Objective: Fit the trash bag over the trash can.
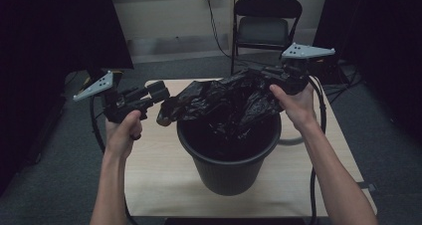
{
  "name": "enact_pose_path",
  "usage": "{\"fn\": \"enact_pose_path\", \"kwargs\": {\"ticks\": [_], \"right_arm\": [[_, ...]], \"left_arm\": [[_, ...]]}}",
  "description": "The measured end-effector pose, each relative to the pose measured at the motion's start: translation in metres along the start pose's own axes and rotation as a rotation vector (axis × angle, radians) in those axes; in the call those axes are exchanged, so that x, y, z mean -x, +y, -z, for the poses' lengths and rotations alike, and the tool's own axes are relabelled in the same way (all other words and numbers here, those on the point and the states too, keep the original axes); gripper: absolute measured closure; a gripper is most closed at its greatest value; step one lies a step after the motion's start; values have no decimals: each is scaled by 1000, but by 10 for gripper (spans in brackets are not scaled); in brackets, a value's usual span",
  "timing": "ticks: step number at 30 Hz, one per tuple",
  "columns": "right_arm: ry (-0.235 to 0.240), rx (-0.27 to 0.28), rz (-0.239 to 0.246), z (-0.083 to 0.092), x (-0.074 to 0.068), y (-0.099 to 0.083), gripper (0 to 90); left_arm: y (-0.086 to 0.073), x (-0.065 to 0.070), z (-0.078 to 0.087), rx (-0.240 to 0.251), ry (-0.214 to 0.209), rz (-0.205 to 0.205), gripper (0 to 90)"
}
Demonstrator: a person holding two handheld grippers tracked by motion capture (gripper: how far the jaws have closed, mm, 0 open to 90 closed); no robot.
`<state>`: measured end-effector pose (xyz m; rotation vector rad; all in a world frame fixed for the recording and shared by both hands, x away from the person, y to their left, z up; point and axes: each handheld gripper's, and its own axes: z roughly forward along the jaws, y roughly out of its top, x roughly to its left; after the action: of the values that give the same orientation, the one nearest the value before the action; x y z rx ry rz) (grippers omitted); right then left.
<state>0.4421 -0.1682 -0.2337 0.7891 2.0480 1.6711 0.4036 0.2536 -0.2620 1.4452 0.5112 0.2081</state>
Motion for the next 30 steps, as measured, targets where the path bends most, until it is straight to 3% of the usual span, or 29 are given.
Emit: {"fn": "enact_pose_path", "kwargs": {"ticks": [7,13,16,21,24,27,28,30], "right_arm": [[15,8,22,-4,-7,8,900],[41,16,45,-16,-19,22,900],[52,12,51,-27,-23,29,900],[90,-2,75,-50,-36,45,900],[129,-16,89,-64,-48,51,900],[169,-27,91,-75,-59,51,900],[176,-28,92,-78,-62,50,900],[185,-29,107,-81,-67,50,900]], "left_arm": [[0,-23,-41,-84,-17,45,555],[-3,-23,-63,-149,-57,53,526],[-5,-20,-66,-158,-79,57,503],[1,-10,-62,-116,-119,58,447],[3,-7,-60,-106,-106,54,397],[0,-7,-62,-110,-94,62,359],[-1,-8,-62,-119,-107,69,342],[-4,-9,-66,-162,-114,77,328]]}}
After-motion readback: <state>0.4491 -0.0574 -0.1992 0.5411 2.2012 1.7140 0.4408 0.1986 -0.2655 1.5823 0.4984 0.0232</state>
